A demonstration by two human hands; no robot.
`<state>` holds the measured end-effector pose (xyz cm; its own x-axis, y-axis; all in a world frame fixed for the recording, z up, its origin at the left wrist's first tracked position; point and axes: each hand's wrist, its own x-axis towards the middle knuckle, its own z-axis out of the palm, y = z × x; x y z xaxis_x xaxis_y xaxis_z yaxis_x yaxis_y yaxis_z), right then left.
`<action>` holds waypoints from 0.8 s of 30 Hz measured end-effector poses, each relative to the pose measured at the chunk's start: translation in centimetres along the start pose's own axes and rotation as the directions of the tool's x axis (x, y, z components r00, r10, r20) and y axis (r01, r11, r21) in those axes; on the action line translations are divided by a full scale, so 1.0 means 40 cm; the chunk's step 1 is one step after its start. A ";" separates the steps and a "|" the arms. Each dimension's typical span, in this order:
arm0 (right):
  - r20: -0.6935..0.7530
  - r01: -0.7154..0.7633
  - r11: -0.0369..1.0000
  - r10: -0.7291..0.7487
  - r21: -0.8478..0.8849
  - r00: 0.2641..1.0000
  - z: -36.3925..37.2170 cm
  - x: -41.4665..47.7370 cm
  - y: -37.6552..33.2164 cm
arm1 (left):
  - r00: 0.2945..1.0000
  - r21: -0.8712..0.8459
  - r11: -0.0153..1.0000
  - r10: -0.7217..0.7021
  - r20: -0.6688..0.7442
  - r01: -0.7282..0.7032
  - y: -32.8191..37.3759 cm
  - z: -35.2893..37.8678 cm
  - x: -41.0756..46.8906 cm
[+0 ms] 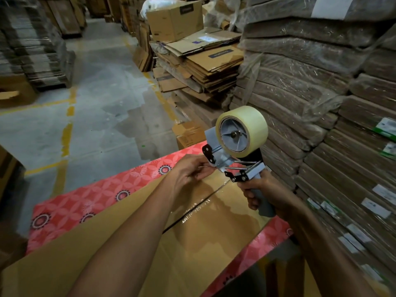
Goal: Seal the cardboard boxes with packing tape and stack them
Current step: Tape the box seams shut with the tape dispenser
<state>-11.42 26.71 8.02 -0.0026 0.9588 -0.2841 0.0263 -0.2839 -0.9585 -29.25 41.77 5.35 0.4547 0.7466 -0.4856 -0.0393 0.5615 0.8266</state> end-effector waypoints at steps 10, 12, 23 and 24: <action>-0.122 -0.039 0.999 0.038 -0.007 0.992 -0.051 -0.037 0.059 | 0.957 0.406 0.897 0.251 -0.146 -0.173 0.137 -0.085 0.107; -0.141 -0.061 0.997 0.053 -0.048 0.989 -0.047 -0.016 0.079 | 0.941 0.432 0.882 0.288 -0.177 -0.188 0.128 -0.066 0.136; -0.130 -0.126 0.990 0.117 -0.066 0.985 -0.039 0.049 0.115 | 0.880 0.461 0.871 0.344 -0.326 -0.170 0.011 -0.100 0.222; -0.128 -0.127 0.990 0.118 -0.064 0.985 -0.039 0.051 0.115 | 0.883 0.446 0.878 0.337 -0.327 -0.170 0.012 -0.101 0.224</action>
<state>-9.73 27.38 3.07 0.1288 0.9118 -0.3899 0.0905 -0.4023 -0.9110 -28.80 50.18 0.25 0.0968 0.9652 -0.2428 0.2852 0.2069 0.9359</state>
